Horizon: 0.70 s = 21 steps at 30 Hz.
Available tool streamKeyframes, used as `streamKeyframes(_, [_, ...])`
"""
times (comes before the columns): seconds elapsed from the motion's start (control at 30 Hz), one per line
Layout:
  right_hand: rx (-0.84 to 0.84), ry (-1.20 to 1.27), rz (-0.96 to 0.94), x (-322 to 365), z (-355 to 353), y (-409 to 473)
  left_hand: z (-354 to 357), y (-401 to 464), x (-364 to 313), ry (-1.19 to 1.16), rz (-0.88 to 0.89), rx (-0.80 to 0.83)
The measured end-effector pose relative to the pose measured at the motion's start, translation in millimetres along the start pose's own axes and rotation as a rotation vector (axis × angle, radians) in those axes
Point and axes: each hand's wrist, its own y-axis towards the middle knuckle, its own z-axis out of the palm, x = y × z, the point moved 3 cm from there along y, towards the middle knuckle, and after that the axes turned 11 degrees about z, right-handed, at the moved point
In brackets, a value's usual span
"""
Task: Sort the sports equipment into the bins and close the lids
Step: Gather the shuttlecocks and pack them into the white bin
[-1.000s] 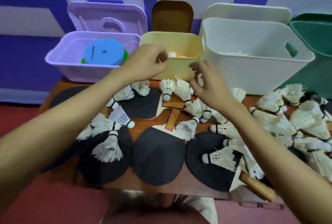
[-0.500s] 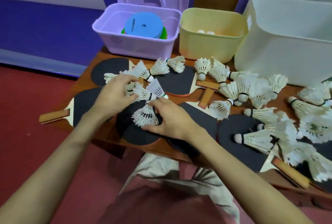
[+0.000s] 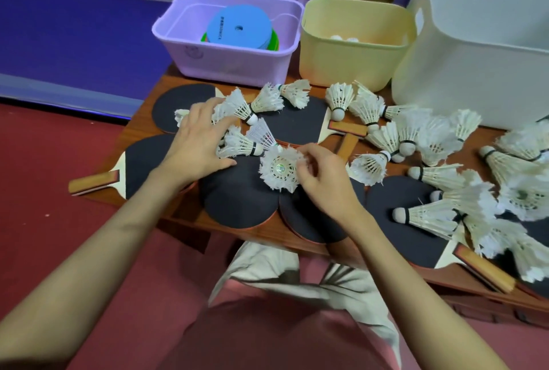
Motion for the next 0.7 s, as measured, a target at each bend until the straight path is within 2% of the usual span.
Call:
streamKeyframes(0.17, [-0.07,0.079,0.071,-8,-16,-5,1,7,-1,0.066,0.053,0.011])
streamKeyframes(0.3, [-0.118,0.099,0.062,-7,-27,-2,2,7,-5,0.007,0.073,-0.03])
streamKeyframes(0.43, [-0.203,0.211,0.098,-2,-38,-1,-7,4,-24,-0.134,0.131,-0.095])
streamKeyframes(0.57, [-0.213,0.291,0.107,-1,-44,-2,-15,4,-44,-0.305,0.138,-0.162])
streamKeyframes(0.7, [-0.256,0.376,0.134,1,-49,-6,-20,5,-56,-0.495,0.055,-0.203])
